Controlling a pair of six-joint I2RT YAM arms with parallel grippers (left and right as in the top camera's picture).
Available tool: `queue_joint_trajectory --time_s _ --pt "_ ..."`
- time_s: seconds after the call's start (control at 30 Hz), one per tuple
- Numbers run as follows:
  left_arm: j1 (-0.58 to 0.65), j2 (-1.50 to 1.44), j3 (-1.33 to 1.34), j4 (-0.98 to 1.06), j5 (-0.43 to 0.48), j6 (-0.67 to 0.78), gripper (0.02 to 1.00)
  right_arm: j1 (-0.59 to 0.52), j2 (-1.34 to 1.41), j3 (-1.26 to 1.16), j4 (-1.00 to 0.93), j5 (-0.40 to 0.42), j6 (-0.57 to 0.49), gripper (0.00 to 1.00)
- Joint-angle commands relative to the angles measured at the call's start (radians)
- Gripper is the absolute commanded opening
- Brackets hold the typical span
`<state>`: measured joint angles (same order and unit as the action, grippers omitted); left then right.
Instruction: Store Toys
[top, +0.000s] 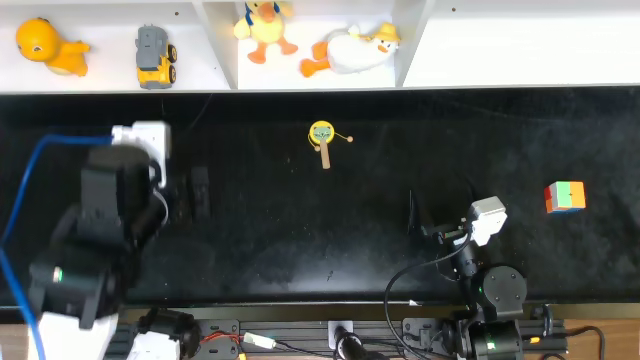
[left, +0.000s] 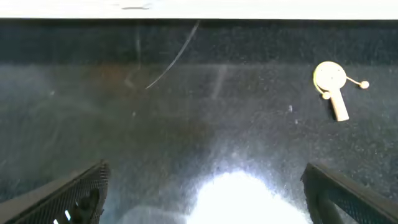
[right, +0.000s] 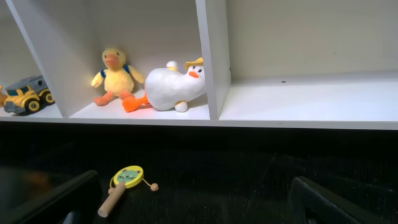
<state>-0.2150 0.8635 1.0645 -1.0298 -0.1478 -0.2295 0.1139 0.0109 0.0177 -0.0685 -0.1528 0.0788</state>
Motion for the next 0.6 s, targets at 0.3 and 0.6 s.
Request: queue_joint_trajectory --time_s 0.3,0.6 --pt "-0.034 -0.129 -0.029 -0.029 -0.201 -0.145 0.998 0.003 -0.007 -0.013 0.005 -0.003 0.008 0.991" --pt "-0.034 -0.129 -0.029 -0.056 -0.162 -0.145 0.998 0.003 -0.007 -0.013 0.005 -0.003 0.008 0.993"
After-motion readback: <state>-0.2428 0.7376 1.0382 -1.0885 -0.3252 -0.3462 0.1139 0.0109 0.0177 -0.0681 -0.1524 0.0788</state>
